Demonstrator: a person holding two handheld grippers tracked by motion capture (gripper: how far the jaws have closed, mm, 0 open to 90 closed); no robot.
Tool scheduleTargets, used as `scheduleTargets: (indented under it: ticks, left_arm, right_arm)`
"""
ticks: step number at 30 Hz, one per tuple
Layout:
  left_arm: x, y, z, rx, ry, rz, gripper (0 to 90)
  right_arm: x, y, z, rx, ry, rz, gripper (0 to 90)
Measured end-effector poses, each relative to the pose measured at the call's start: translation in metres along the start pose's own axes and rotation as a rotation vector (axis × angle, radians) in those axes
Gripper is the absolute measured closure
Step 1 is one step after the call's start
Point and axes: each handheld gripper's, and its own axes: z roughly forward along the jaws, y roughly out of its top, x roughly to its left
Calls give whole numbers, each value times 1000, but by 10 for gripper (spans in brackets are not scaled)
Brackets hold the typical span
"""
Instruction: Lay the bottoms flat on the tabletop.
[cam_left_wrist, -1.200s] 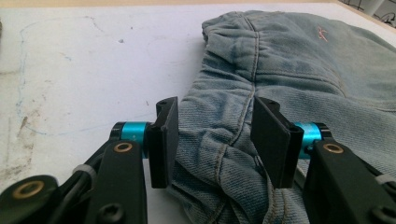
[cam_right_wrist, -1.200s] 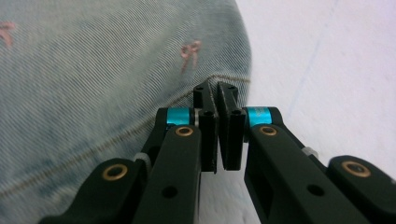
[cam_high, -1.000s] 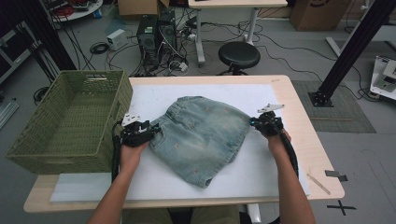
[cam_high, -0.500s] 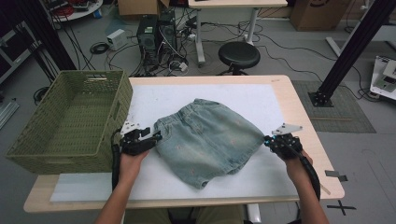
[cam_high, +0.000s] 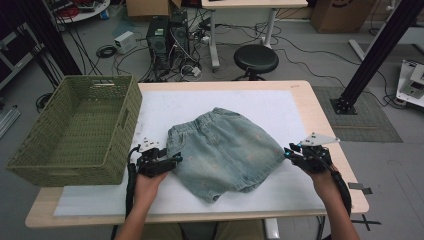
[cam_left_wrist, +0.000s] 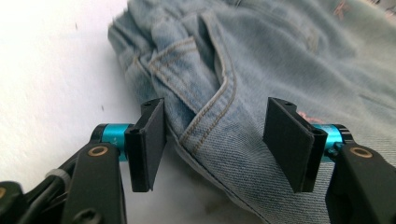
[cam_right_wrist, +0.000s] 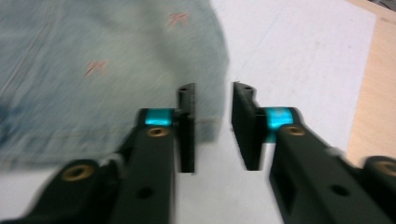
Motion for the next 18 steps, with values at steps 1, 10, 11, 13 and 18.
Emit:
scheduleTargets:
  ticks: [1, 10, 11, 13, 18]
  left_arm:
    - [-1, 0, 2, 24, 5, -6, 400]
    - [2, 19, 18, 38, 70, 46, 811]
    - [6, 22, 20, 31, 81, 41, 813]
    - [11, 26, 21, 25, 91, 37, 814]
    - [34, 44, 28, -7, 136, 61, 814]
  right_arm:
    - [-4, 2, 8, 12, -2, 0, 673]
    - [-2, 14, 58, 75, 45, 36, 603]
    - [0, 15, 61, 81, 52, 27, 599]
    - [5, 19, 68, 89, 69, 13, 579]
    - [13, 25, 84, 151, 130, -38, 887]
